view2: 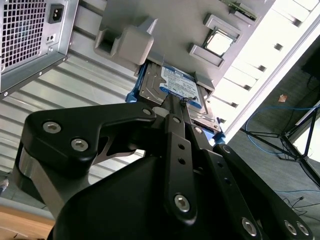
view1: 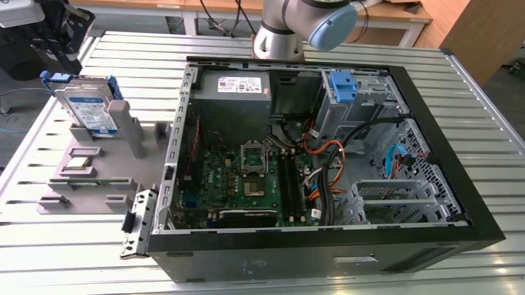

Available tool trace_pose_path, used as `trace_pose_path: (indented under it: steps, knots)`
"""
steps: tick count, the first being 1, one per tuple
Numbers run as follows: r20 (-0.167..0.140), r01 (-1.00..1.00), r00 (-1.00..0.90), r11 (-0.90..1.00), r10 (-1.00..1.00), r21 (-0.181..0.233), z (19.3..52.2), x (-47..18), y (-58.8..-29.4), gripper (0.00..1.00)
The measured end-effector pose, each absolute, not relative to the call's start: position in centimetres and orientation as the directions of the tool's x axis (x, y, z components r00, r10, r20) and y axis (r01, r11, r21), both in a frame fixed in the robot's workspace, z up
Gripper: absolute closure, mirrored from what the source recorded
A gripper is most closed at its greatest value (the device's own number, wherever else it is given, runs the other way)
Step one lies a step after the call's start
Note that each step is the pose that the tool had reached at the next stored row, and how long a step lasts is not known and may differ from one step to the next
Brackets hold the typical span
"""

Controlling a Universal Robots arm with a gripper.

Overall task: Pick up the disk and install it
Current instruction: 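Reach for the disk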

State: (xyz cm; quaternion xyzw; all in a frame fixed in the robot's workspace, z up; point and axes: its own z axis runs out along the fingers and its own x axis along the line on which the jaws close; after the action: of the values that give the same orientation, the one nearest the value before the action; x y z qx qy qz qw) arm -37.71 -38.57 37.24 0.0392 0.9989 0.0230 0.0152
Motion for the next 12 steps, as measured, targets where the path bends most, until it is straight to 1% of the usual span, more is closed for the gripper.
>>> trace_pose_path:
  steps: [12]
  knots:
    - [-0.029, 0.078, -0.996, 0.996, 0.079, 0.049, 37.03, -37.92, -37.61, 0.89]
